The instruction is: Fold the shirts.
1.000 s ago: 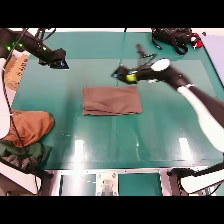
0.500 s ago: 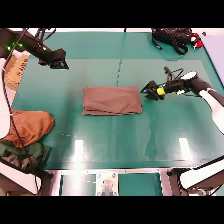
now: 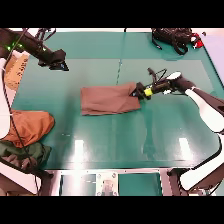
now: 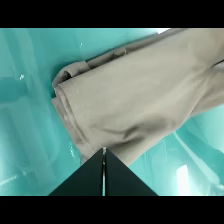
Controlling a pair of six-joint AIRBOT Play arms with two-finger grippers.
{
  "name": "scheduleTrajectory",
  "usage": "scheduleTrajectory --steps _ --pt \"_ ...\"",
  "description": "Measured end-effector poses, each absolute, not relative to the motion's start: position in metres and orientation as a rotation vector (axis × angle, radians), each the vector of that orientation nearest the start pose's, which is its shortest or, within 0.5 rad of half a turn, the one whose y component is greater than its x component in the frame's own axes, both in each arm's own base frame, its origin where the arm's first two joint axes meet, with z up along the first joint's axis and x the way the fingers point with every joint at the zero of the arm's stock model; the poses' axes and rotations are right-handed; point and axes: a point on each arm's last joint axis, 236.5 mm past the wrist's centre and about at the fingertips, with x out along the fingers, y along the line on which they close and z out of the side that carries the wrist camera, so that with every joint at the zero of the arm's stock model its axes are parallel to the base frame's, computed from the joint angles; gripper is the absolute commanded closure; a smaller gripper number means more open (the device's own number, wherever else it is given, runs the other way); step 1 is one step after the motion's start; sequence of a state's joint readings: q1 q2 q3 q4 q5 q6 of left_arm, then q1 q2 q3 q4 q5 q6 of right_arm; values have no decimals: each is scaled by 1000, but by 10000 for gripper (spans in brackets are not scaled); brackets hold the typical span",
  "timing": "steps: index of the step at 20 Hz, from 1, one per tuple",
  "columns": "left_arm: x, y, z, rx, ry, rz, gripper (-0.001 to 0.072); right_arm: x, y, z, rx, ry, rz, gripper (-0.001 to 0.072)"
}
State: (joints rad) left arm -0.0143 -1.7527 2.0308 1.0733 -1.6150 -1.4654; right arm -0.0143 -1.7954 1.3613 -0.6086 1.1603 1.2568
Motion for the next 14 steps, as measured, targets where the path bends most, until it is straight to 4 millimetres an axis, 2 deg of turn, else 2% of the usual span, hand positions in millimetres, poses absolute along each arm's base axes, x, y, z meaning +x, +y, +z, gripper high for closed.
scheduleTrajectory --steps 1,3,5,7,8,10,12,14 --pt "469 -119 105 -215 1285 -515 681 464 156 -35 759 1290 564 698" --pt "467 -119 104 -214 1292 -516 680 479 110 1 779 1188 506 698" --pt "467 -119 104 -214 1294 -517 680 484 44 35 790 1087 395 699" --pt "467 -119 104 -214 1295 -517 681 475 -34 58 799 1005 234 699" --pt "466 -119 104 -214 1296 -517 681 465 -72 66 812 974 154 699" --pt "467 -119 104 -215 1293 -516 680 432 -148 72 855 929 -24 698" --pt "469 -119 105 -216 1286 -515 680 391 -206 67 922 903 -182 698" --pt "470 -119 105 -216 1282 -514 680 339 -249 48 1012 895 -330 699"
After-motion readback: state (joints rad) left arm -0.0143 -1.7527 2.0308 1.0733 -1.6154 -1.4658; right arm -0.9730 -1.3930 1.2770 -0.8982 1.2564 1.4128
